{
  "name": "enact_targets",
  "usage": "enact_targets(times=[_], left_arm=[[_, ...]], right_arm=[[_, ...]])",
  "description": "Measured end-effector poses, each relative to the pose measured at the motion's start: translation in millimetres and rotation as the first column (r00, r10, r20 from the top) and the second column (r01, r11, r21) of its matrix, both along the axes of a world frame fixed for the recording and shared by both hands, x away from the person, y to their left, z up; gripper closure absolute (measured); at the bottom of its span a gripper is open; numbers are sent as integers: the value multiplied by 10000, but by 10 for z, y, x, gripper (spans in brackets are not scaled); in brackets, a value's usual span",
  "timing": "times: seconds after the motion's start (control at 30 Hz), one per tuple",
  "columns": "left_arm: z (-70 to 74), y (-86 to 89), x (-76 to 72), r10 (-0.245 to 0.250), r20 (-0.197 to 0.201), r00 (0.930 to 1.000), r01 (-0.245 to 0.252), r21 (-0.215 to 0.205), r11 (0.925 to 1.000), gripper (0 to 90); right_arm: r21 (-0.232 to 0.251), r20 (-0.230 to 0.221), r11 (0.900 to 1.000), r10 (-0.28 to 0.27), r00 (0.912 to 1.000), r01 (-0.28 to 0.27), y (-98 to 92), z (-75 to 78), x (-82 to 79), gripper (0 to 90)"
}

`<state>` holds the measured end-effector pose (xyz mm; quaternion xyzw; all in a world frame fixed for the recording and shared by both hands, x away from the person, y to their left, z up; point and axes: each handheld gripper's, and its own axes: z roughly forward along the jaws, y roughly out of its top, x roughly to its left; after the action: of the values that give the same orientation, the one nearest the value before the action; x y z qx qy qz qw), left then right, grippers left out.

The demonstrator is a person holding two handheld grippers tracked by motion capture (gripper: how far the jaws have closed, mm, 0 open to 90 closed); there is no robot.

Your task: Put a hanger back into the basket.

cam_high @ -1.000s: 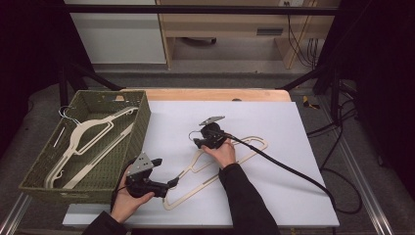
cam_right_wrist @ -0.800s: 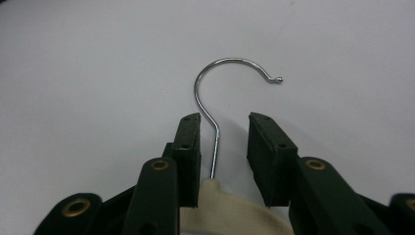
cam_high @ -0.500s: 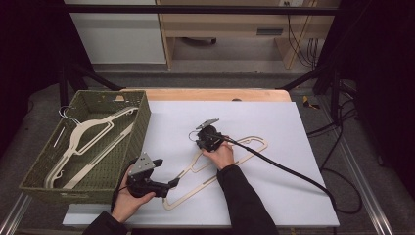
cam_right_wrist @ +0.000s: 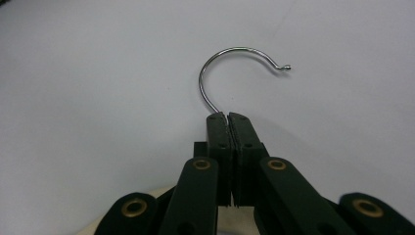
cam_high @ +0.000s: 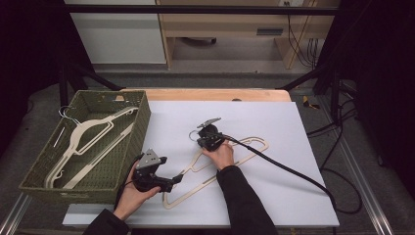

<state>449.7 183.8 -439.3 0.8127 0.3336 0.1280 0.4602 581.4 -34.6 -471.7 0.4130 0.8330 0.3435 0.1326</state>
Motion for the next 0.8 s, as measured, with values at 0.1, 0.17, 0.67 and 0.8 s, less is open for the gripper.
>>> enact_targets(times=[0.1,0.17,0.67,0.8], left_arm=[[-12,-80,104,-13,-105,9999,15,147,9999,116],[-37,-146,178,-21,-286,9996,27,207,9998,125],[-236,-491,574,-90,-1076,9942,157,609,9980,275],[-256,-537,620,-201,-1206,9925,267,530,9982,337]], right_arm=[[51,132,10000,76,9999,-77,-19,42,-20,895],[106,298,9998,180,9994,-183,-26,76,-43,895],[572,1028,9969,486,9935,-547,-97,284,-200,895],[630,1173,9963,516,9918,-593,-114,338,-240,895]])
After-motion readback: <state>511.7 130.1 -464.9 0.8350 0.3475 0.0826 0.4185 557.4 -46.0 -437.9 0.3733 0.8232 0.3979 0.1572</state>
